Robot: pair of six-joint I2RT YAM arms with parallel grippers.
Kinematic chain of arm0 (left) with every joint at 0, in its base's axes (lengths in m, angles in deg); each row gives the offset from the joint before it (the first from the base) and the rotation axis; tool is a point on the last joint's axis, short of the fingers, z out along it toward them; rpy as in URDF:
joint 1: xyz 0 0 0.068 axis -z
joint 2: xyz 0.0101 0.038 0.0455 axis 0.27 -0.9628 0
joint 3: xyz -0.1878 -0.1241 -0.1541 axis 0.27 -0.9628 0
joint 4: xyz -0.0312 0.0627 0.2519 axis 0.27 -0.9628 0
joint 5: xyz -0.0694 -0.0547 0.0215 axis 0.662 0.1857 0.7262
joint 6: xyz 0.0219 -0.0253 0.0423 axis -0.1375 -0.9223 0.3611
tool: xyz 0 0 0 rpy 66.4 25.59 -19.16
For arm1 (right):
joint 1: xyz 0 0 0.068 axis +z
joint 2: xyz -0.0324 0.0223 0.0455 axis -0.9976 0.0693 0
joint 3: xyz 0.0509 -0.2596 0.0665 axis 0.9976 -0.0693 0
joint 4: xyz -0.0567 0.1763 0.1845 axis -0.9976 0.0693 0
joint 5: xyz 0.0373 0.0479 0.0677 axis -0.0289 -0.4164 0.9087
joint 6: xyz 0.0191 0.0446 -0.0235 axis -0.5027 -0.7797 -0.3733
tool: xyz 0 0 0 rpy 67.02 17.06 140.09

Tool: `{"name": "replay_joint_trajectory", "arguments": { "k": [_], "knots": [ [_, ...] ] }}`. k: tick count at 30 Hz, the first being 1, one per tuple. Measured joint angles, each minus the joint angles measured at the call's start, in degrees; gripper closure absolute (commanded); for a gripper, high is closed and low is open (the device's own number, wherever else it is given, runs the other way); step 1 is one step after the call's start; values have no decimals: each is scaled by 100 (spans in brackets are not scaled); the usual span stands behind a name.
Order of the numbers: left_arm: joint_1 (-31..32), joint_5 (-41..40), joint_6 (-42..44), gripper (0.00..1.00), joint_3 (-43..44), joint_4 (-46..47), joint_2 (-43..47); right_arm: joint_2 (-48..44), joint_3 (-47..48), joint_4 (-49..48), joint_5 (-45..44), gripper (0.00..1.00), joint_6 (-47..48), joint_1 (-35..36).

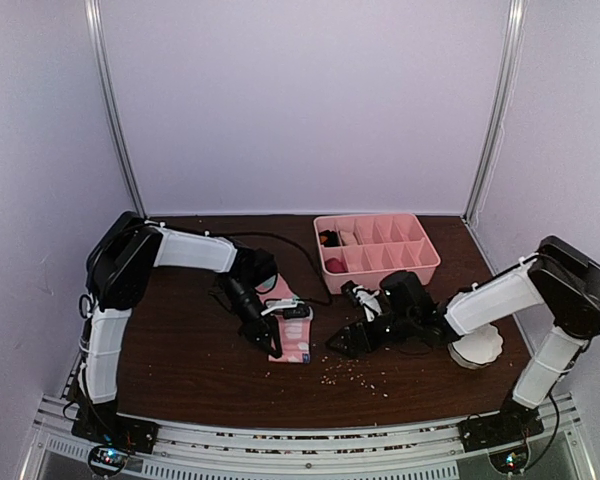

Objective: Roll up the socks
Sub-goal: Roll the sock at the center of the board.

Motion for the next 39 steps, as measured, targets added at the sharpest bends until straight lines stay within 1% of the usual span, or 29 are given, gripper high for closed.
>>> {"name": "replay_joint_trajectory", "arguments": {
  "k": [3, 5, 7, 9, 11, 12, 14, 16, 17, 19, 20, 23, 31, 34, 37, 39],
  "knots": [
    [0, 24, 22, 100, 90, -273, -63, -994, -472, 168, -1464, 0, 48, 44],
    [0, 61, 66, 100, 223, -490, -157, -1453, -553, 127, -1954, 1, -120, -66],
    [0, 105, 87, 100, 326, -660, -245, -1641, -601, -160, -2044, 1, -328, -361],
    [-2, 164, 105, 100, 455, -844, -365, -1635, -671, -476, -1961, 1, -385, -614],
    [-33, 227, 105, 100, 595, -999, -494, -1624, -737, -522, -2061, 0, -142, -518],
    [-50, 258, 105, 100, 669, -1067, -560, -1624, -743, -463, -2229, 0, 140, -223],
    [-114, 334, 92, 100, 870, -1231, -732, -1587, -699, -328, -2494, 7, 702, 555],
    [-195, 393, 55, 100, 988, -1344, -848, -1401, -566, -223, -2546, 14, 1246, 1239],
    [-238, 417, 22, 100, 1034, -1386, -896, -1261, -511, -227, -2503, 19, 1523, 1504],
    [-284, 422, -92, 100, 1078, -1416, -933, -1019, -505, -278, -2422, 28, 1950, 1777],
    [-299, 404, -166, 100, 1080, -1414, -933, -879, -511, -313, -2374, 34, 2181, 1864],
    [-293, 306, -415, 100, 1104, -1401, -933, -398, -391, -299, -2293, 43, 2697, 1991],
    [-197, 15, -892, 100, 1239, -1447, -933, 636, 901, -160, -2234, 54, 3681, 2002],
    [-188, -4, -929, 100, 1255, -1460, -933, 887, 1233, -103, -2179, 61, 3866, 1989],
    [-179, -22, -925, 96, 1272, -1482, -933, 1082, 1410, -9, -2081, 71, 3989, 1947],
    [-175, -31, -896, 90, 1281, -1493, -933, 1198, 1473, 57, -1982, 80, 4019, 1899]
  ]
}}
